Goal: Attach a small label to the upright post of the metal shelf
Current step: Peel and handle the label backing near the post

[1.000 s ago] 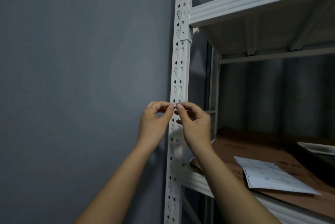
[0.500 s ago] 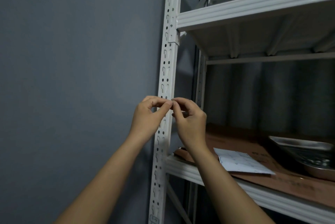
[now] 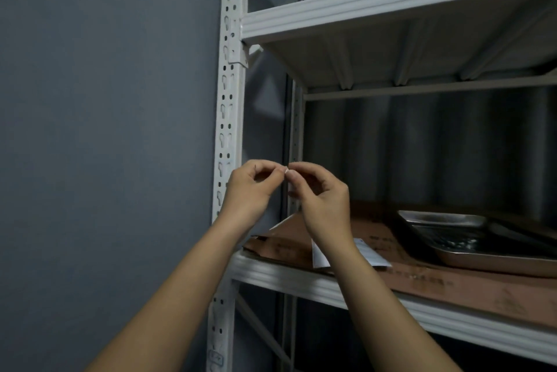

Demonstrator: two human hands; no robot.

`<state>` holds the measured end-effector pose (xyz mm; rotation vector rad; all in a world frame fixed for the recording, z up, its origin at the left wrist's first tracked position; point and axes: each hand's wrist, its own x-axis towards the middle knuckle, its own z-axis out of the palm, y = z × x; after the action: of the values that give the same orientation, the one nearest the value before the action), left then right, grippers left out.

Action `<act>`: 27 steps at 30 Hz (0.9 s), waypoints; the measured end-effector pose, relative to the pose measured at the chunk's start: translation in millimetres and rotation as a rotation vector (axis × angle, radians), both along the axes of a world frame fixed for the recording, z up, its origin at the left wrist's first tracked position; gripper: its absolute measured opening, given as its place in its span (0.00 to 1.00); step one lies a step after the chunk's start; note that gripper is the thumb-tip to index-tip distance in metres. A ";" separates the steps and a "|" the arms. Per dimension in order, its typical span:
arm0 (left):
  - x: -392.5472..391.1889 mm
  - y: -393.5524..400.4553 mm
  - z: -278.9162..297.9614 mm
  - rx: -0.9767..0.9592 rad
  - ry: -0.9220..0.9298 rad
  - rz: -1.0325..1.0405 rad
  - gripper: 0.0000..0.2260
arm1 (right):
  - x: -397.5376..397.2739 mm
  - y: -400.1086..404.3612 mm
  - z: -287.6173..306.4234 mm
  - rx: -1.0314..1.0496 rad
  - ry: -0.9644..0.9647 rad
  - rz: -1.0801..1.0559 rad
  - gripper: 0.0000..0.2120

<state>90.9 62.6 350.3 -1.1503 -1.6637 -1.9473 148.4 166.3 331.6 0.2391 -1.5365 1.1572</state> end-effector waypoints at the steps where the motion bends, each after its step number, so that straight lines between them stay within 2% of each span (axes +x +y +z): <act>1: 2.4 5.7 -1.5 0.000 0.001 -0.008 0.05 | 2.7 5.0 -0.2 -0.043 -0.003 0.016 0.06; 5: 11.9 28.2 -8.2 -0.022 0.024 -0.032 0.03 | 18.6 25.1 -0.9 -0.093 -0.080 0.038 0.04; 9: 19.2 50.4 -14.0 -0.020 0.018 -0.024 0.06 | 26.8 45.1 -5.2 -0.043 -0.087 -0.097 0.03; 11: 22.7 61.3 -15.9 -0.047 -0.022 -0.037 0.05 | 30.4 56.7 -9.8 0.079 -0.053 -0.258 0.03; 15: 32.0 80.7 -16.7 -0.072 -0.112 -0.123 0.04 | 38.9 83.6 -18.5 0.495 0.047 -0.610 0.07; 18: 39.0 94.7 -16.3 -0.024 -0.199 -0.205 0.06 | 42.0 101.3 -20.8 0.609 0.051 -0.683 0.12; 21: 41.9 105.5 -13.1 0.015 -0.221 -0.240 0.06 | 44.9 108.0 -21.2 0.447 0.034 -0.517 0.12; 25: 46.6 117.4 -11.1 -0.013 -0.265 -0.294 0.05 | 56.1 110.7 -15.6 0.018 -0.062 -0.126 0.08; 27: 47.7 124.7 -12.9 -0.032 -0.278 -0.310 0.05 | 63.6 116.2 -13.5 -0.002 -0.061 -0.131 0.07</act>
<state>138.6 187.3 337.4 -1.2599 -1.7399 -2.3728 212.0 282.5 318.1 0.1011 -1.5803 1.0706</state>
